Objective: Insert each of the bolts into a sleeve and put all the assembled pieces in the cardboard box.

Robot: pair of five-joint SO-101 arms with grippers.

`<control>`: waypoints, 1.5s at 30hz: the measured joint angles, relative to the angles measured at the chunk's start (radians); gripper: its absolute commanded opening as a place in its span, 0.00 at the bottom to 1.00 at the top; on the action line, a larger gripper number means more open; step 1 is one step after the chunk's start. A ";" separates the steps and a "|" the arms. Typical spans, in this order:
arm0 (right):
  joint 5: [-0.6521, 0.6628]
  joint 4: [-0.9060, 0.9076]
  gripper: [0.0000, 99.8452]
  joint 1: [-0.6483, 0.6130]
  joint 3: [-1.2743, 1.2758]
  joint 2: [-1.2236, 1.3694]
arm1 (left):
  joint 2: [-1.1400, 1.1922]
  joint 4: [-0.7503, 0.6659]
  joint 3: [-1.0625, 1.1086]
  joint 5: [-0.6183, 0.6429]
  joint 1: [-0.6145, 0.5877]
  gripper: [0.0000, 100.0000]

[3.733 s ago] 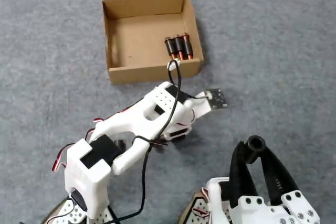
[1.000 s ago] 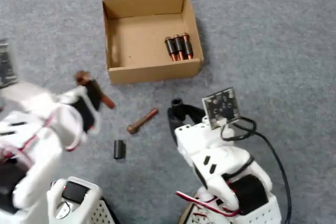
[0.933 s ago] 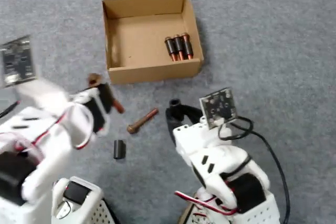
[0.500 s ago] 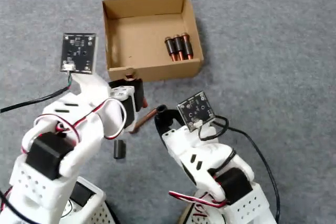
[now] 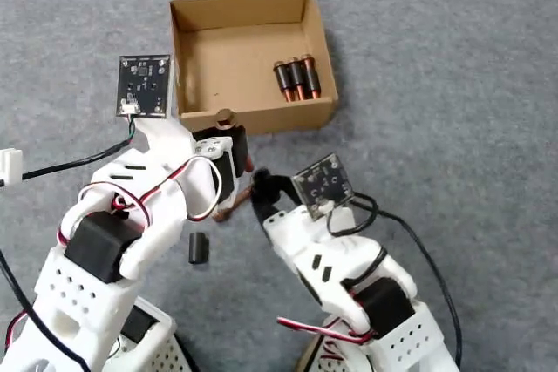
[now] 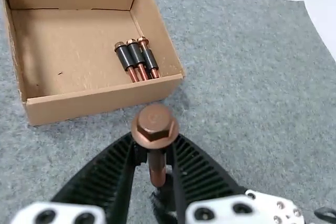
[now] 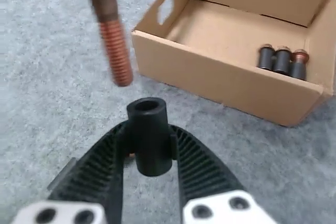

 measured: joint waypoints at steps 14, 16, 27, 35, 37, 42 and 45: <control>0.000 -0.014 0.00 -0.049 0.097 -0.192 | 0.000 0.031 0.000 0.000 0.000 0.02; 0.000 -0.014 0.00 -0.049 0.120 -0.216 | 0.000 0.038 0.000 0.011 0.000 0.02; 0.000 0.009 0.00 -0.049 0.167 -0.218 | 0.000 0.048 0.000 0.106 0.003 0.02; 0.000 0.009 0.00 -0.049 0.167 -0.218 | 0.000 0.115 0.000 0.110 0.003 0.02; 0.000 0.009 0.00 -0.049 0.167 -0.218 | 0.000 0.118 0.000 0.110 0.003 0.02; 0.000 0.009 0.00 -0.049 0.157 -0.218 | 0.000 0.118 0.000 0.126 0.003 0.02; 0.000 0.009 0.00 -0.049 0.157 -0.218 | 0.000 0.118 0.000 0.140 0.003 0.02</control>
